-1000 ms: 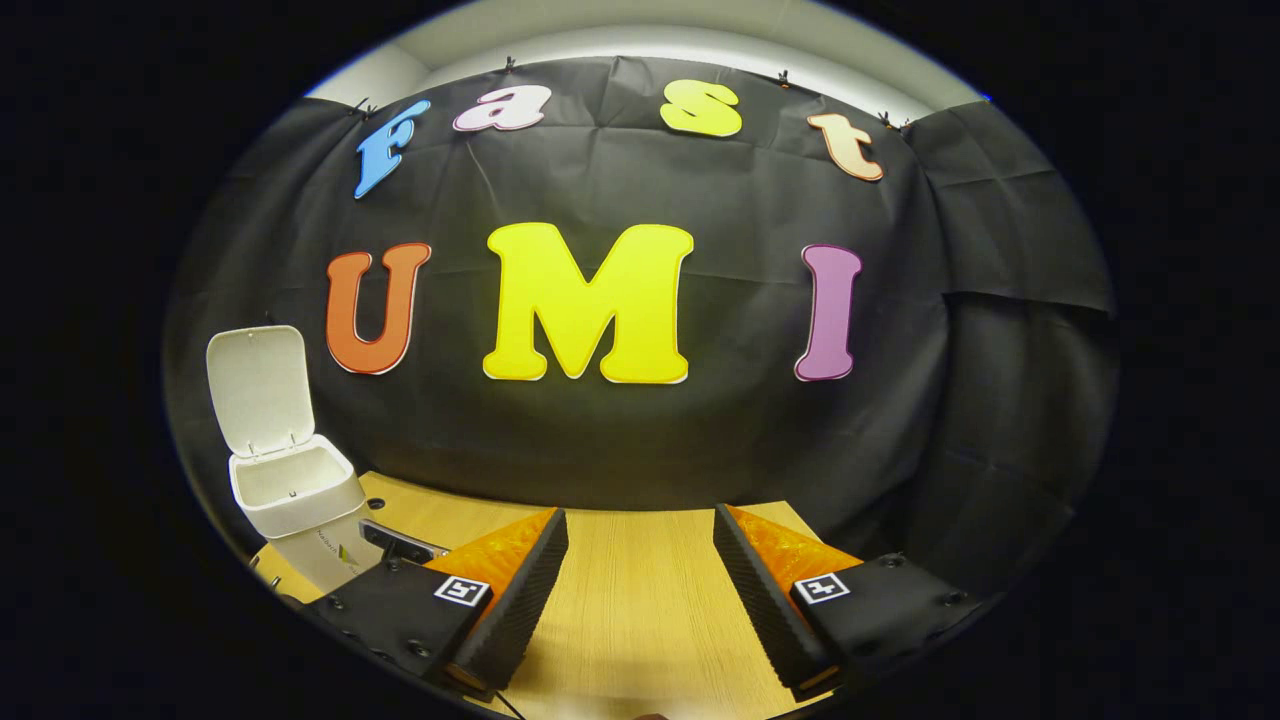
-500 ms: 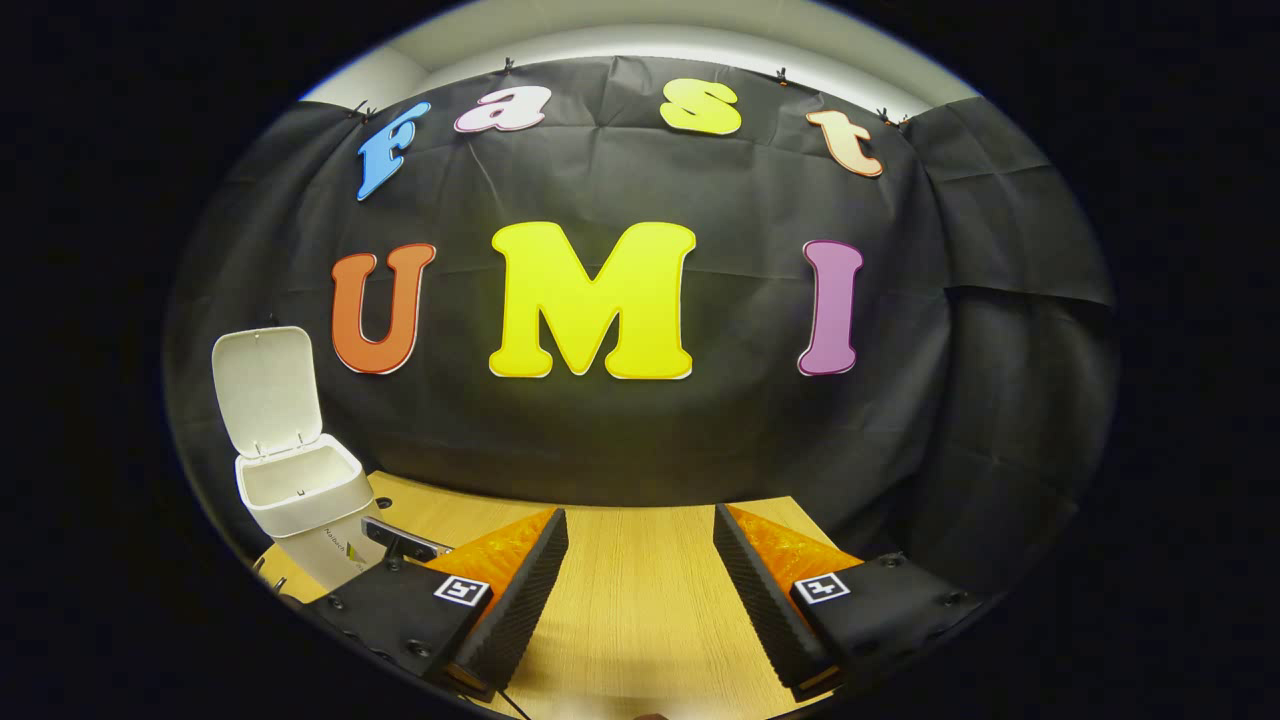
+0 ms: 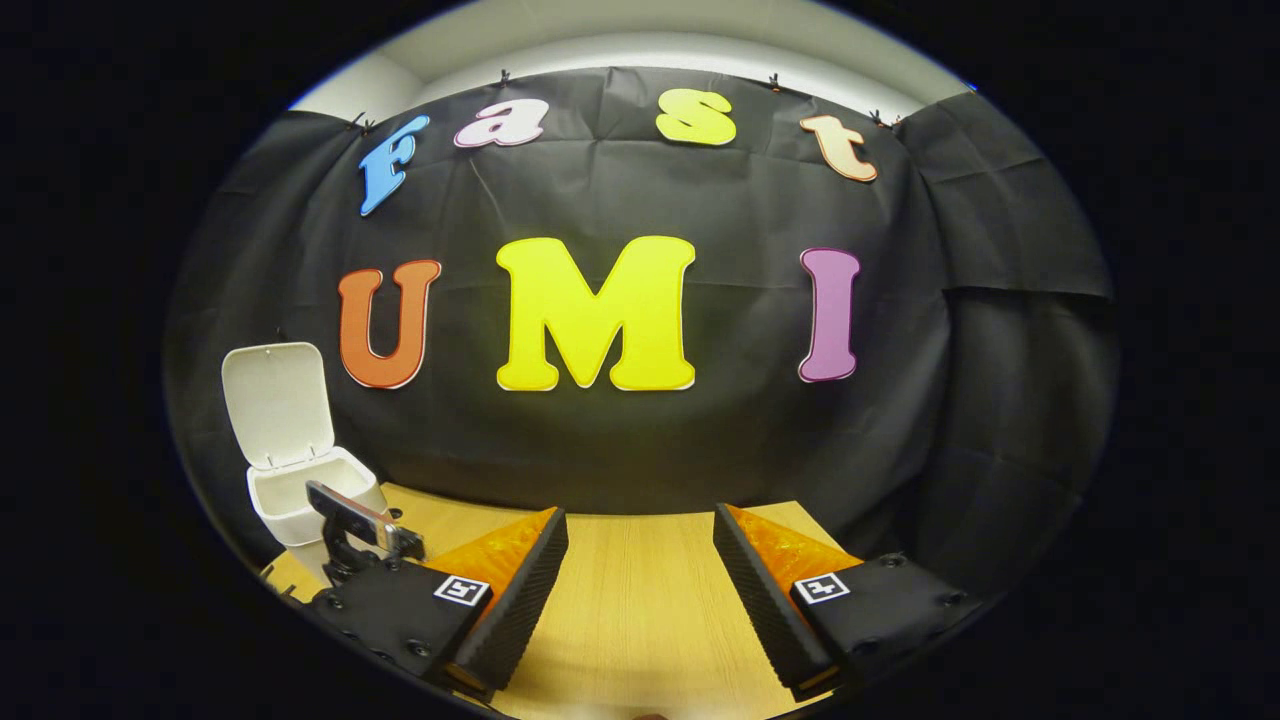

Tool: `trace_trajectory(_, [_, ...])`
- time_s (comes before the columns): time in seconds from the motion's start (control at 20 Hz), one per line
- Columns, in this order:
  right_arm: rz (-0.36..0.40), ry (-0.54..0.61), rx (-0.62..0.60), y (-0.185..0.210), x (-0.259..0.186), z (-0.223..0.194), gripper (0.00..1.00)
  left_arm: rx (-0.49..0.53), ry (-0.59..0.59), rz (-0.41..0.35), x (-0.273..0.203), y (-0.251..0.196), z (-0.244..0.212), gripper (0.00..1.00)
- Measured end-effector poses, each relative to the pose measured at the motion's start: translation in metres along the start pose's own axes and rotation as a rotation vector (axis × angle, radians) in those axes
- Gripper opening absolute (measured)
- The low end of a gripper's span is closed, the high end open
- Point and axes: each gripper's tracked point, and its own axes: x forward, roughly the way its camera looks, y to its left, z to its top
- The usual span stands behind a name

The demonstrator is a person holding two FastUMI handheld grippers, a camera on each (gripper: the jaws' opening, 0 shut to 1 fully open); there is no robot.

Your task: Press the lid of the desktop garbage bin to open it, pick up the crumpled paper on the desktop and throw it into the bin, then pick up the pop can on the desktop and drop it into the bin, and finally close the garbage bin lid.

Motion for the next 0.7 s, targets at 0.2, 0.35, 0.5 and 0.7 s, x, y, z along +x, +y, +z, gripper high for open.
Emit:
trace_trajectory(0.2, [0.01,0.012,0.016,0.002,-0.003,-0.001,0.94,0.014,-0.099,0.022,-0.021,0.015,0.051,0.82])
trace_trajectory(0.35, [0.013,0.008,0.019,0.004,-0.004,0.0,0.95,0.024,-0.186,0.047,-0.039,0.026,0.093,0.82])
trace_trajectory(0.5, [0.025,0.011,0.024,0.008,-0.006,0.002,0.95,0.034,-0.26,0.098,-0.056,0.048,0.132,0.82])
trace_trajectory(0.7, [0.036,0.015,0.031,0.015,-0.006,0.002,0.94,0.012,-0.332,0.16,-0.071,0.082,0.169,0.82])
